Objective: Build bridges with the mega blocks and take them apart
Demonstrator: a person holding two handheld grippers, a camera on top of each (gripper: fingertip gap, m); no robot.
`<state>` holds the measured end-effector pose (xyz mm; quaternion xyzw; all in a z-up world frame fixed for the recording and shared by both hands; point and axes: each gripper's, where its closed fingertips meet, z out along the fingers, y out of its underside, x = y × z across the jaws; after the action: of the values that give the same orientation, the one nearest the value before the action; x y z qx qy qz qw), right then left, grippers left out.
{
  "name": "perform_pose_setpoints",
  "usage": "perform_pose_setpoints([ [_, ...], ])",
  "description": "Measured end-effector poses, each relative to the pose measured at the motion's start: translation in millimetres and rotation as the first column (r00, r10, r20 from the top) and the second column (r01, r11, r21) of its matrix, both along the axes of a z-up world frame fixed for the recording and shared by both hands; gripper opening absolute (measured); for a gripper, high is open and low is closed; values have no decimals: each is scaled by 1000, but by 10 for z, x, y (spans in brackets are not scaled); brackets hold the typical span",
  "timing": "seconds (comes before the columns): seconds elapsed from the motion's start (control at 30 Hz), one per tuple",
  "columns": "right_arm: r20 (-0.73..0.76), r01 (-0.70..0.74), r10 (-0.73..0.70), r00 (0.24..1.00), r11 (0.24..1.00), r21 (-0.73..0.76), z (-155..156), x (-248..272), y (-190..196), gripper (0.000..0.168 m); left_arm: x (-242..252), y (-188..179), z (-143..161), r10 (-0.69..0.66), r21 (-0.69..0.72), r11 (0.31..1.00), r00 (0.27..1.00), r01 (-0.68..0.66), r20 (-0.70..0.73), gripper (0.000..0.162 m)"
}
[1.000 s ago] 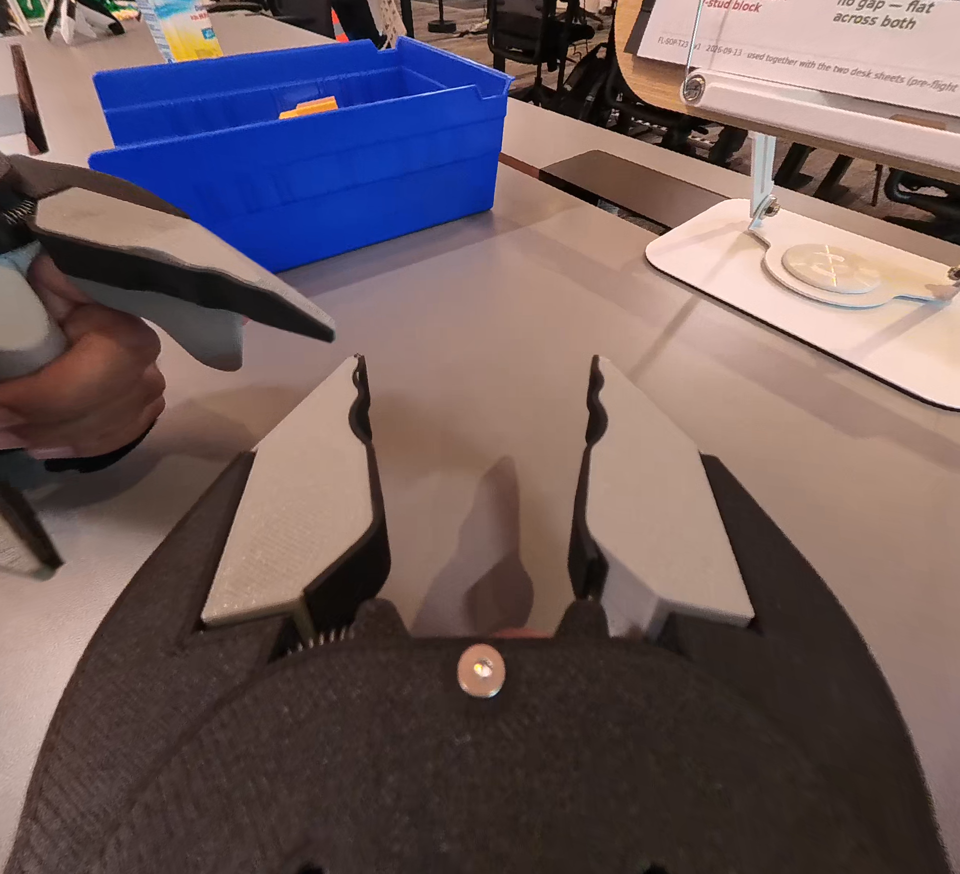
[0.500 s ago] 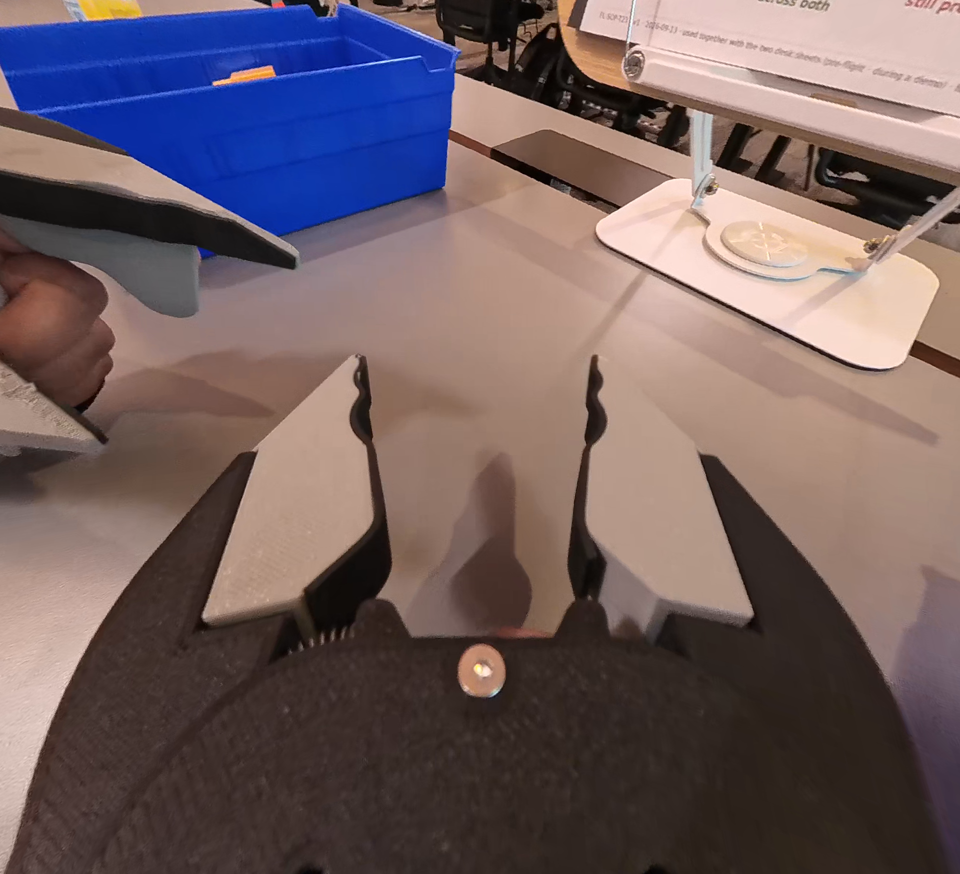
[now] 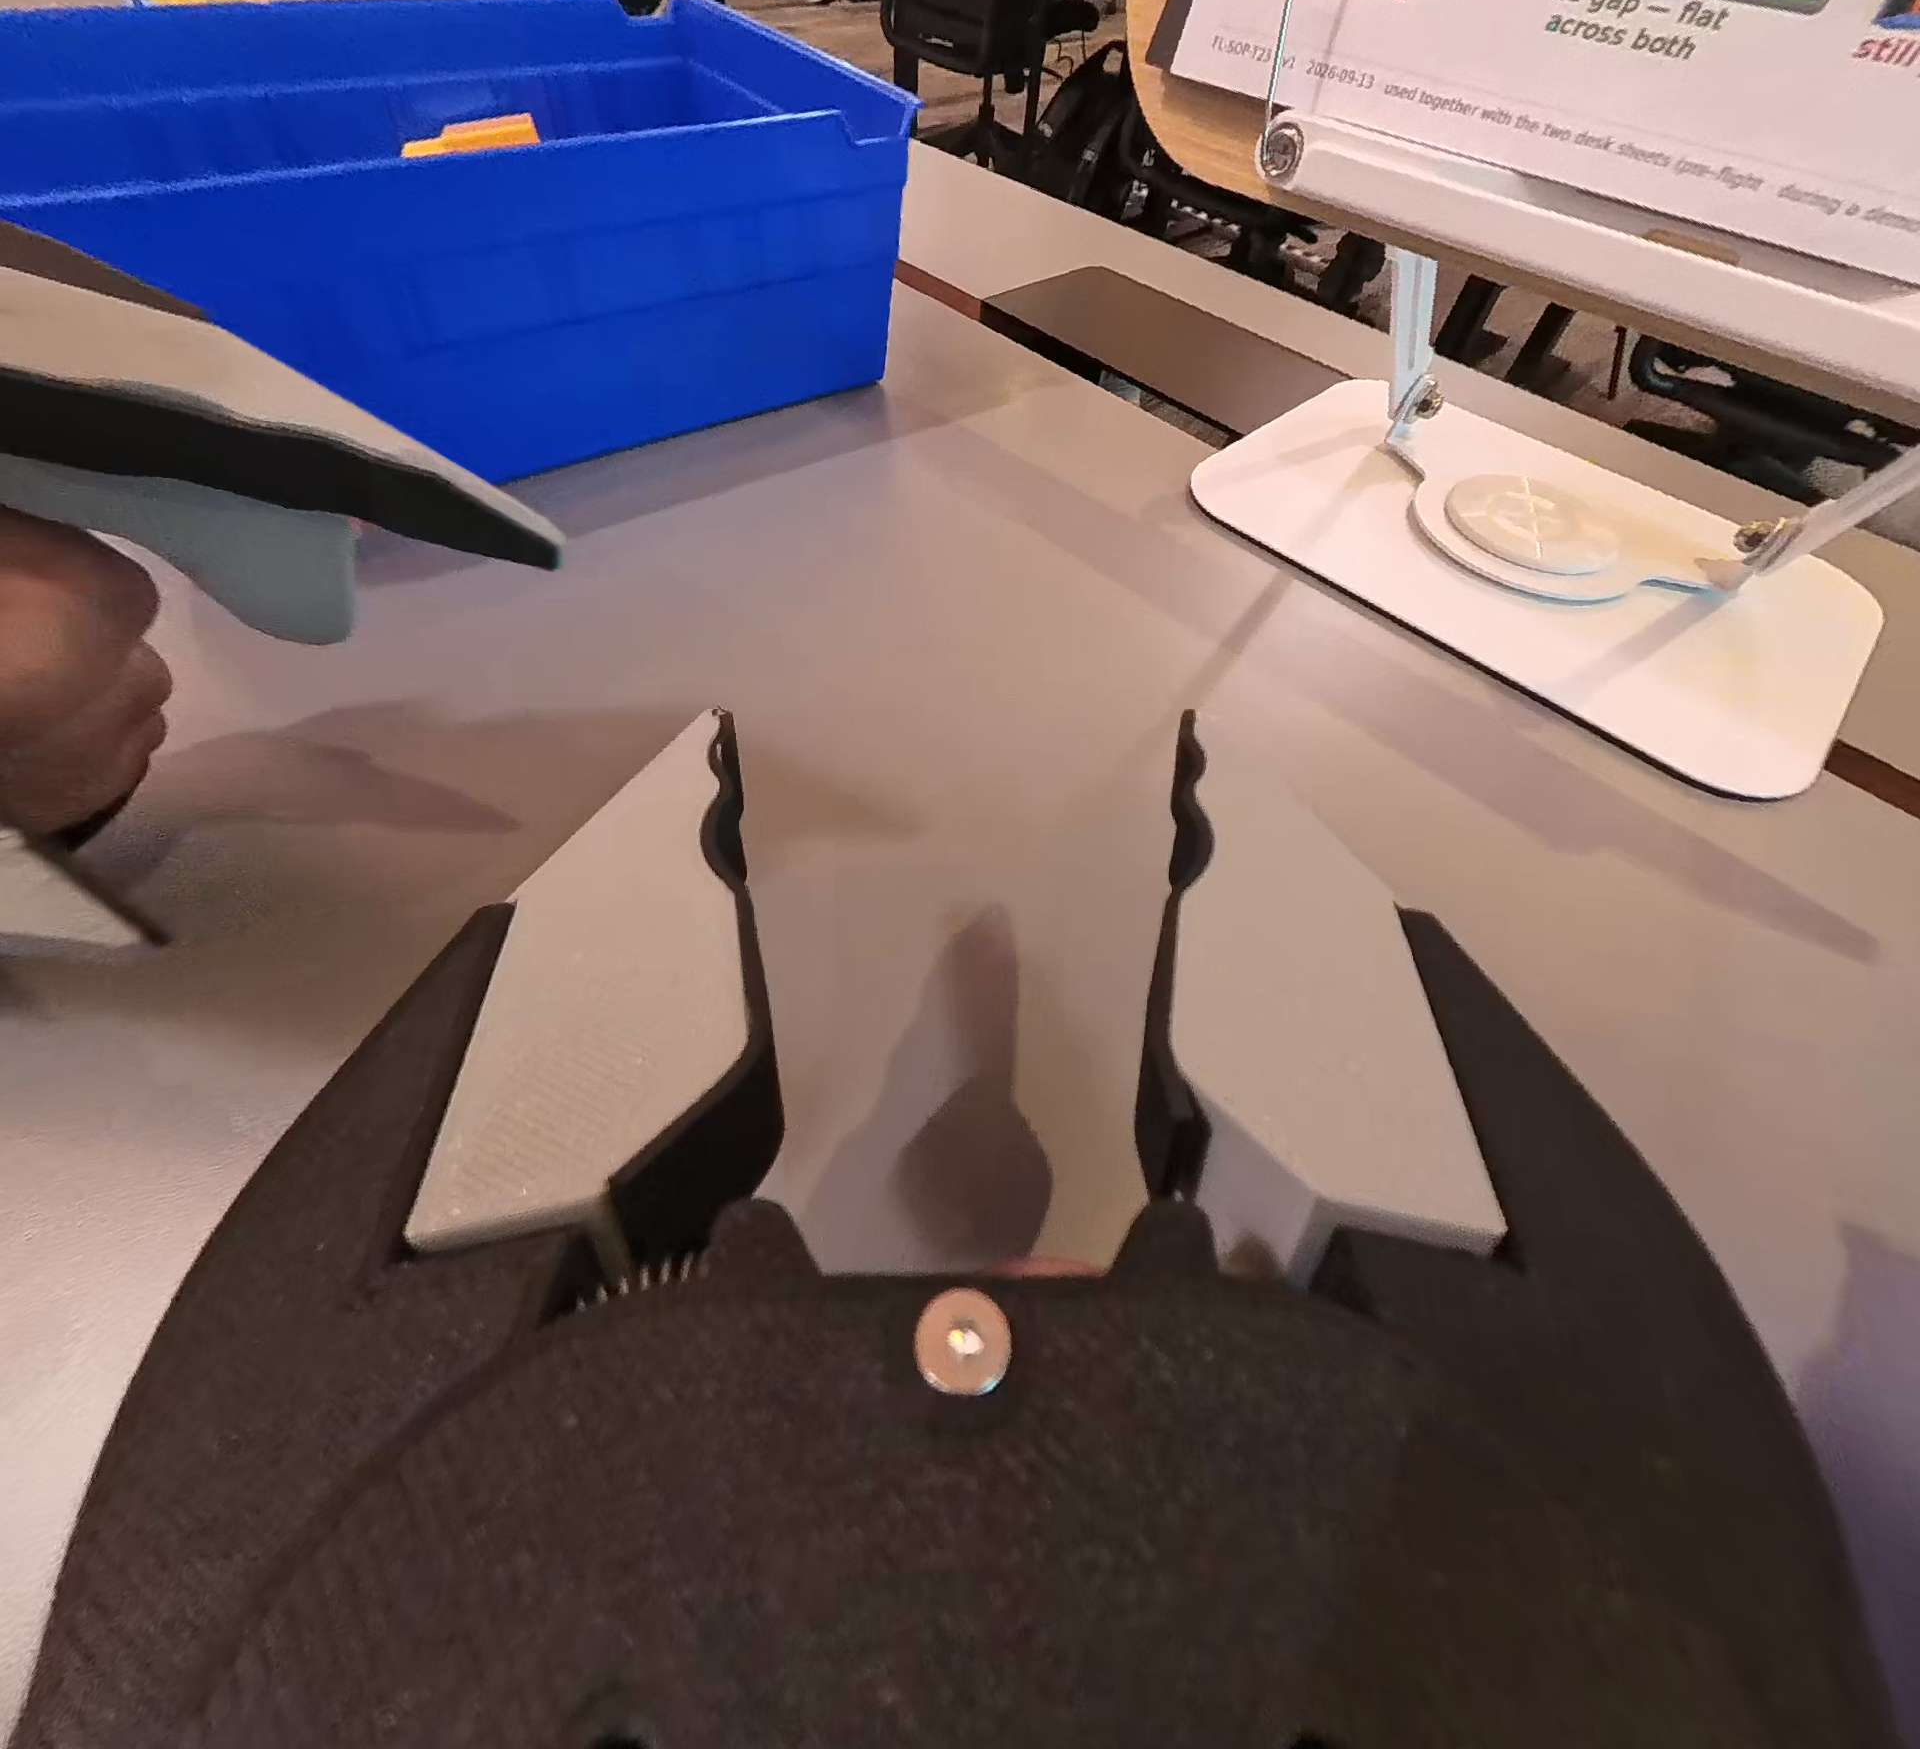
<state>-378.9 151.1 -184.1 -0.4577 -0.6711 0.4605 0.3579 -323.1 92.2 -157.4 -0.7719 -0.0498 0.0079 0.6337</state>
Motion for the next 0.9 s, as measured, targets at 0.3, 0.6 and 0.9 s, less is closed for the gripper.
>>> perform_pose_setpoints([
  [0.3, 58, -37, 40, 998, 998, -54, -92, 47, -71, 81, 134, -14, 116, -17, 16, 1000, 1000, 18, -15, 75],
  [0.6, 47, -72, 76, 996, 993, -91, -66, 119, -130, 80, 178, -21, 161, -25, 52, 998, 999, 27, -29, 75],
  [0.9, 41, -100, 108, 993, 982, -161, -32, 98, -189, 80, 120, 22, -1, -37, 39, 999, 999, 36, 33, 75],
])
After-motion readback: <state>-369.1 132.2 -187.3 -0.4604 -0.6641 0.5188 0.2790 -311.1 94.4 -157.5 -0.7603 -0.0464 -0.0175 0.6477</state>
